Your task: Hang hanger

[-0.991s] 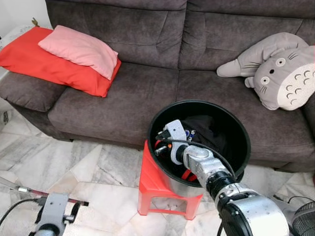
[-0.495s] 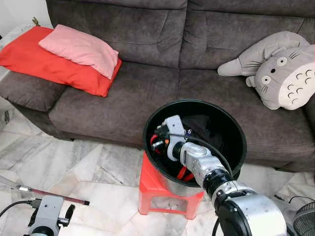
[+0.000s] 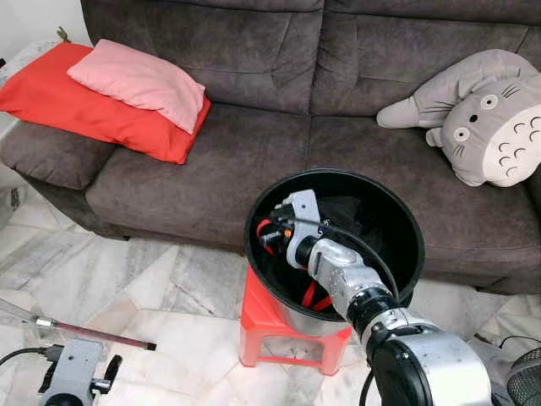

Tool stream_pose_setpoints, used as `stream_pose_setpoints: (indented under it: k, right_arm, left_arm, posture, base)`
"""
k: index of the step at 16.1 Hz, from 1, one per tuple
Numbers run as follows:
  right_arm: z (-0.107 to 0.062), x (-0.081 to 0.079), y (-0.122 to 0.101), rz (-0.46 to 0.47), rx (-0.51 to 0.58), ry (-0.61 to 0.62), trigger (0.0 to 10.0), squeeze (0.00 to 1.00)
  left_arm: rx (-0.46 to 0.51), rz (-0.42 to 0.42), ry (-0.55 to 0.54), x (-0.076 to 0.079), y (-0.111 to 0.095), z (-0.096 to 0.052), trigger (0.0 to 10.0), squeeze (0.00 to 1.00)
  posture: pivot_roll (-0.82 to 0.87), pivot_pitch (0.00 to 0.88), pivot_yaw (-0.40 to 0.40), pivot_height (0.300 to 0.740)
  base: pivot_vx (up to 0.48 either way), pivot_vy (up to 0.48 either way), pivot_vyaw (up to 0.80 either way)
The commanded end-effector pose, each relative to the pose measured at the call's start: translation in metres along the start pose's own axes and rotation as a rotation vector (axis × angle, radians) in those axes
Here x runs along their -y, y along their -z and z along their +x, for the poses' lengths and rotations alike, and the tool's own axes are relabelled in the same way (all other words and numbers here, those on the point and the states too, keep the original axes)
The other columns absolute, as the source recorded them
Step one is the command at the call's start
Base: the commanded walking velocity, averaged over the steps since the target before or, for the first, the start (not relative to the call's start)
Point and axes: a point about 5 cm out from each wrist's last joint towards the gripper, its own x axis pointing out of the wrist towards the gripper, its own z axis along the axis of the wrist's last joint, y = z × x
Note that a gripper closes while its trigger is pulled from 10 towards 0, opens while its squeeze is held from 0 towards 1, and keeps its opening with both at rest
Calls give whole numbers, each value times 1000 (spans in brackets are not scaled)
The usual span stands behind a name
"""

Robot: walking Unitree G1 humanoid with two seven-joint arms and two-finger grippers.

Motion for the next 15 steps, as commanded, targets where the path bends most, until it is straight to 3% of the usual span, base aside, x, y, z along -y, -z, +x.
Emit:
stream_pose_setpoints:
  k: [1,8,9,10,11,12,13,15]
  right_arm:
    - [9,-17,-5,5,15,-60,10000,0]
    - [15,-25,-16,11,71,-47,10000,0]
    - [12,-17,-27,29,140,8,10000,0]
    - [3,1,-41,67,225,121,10000,0]
    - [-1,9,-44,58,246,172,10000,0]
    - [-7,18,-46,27,264,232,10000,0]
    - [-20,31,-54,-3,354,291,10000,0]
    - [-30,35,-64,-90,449,351,10000,0]
  left_arm:
    - [-43,15,-8,-6,9,-6,10000,0]
    - [-53,15,-34,-13,10,-12,10000,0]
    - [-55,10,-31,-11,11,-11,10000,0]
    - [-58,4,-19,-5,11,-8,10000,0]
    - [-57,3,-13,-3,11,-6,10000,0]
    - [-58,-2,-8,0,10,-3,10000,0]
    - [-42,-16,6,7,4,6,10000,0]
    - [-32,-30,17,14,-1,13,10000,0]
  posture:
    - [349,268,47,740]
    - [380,262,40,740]
    - [342,265,41,740]
    - [331,264,40,740]
    - [300,258,39,740]
    - [279,255,37,740]
    - [241,248,37,740]
    - [201,241,38,740]
  base:
    - [0,0,0]
    - [0,0,0]
    - [0,0,0]
    - [0,0,0]
    - [0,0,0]
    - [0,0,0]
    - [0,0,0]
    - [0,0,0]
